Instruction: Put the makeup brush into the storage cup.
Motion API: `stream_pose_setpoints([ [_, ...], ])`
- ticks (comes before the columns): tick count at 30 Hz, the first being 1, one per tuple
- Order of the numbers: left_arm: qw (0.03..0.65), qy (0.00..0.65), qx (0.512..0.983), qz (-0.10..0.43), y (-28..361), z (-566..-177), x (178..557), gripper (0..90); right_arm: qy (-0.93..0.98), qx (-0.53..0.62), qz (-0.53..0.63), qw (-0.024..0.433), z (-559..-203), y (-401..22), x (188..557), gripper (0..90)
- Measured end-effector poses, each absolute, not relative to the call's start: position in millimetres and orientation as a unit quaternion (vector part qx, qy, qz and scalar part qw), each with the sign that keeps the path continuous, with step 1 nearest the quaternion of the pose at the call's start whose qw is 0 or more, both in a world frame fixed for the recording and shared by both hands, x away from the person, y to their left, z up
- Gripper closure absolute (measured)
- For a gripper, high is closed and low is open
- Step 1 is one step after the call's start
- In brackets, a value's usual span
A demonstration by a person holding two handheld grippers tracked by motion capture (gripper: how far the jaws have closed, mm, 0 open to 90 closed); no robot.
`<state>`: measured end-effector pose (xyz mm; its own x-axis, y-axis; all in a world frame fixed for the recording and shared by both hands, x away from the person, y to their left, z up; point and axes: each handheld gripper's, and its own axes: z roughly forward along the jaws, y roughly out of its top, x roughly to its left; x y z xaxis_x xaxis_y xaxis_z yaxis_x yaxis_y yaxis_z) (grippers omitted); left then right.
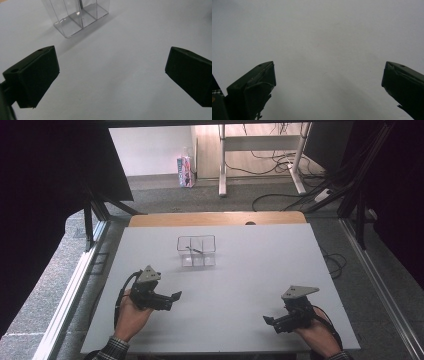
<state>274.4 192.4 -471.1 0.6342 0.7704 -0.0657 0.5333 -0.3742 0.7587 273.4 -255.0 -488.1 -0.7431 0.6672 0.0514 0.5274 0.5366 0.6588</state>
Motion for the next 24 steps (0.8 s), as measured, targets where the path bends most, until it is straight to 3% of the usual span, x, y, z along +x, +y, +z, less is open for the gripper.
stream_pose_setpoints([
  [24, 0.39, 0.413, 0.807, 0.157, 208, -476, 250, 0.0, 0.87, 0.344, 0.337, 0.105, -488, -255, 273, 0.0],
])
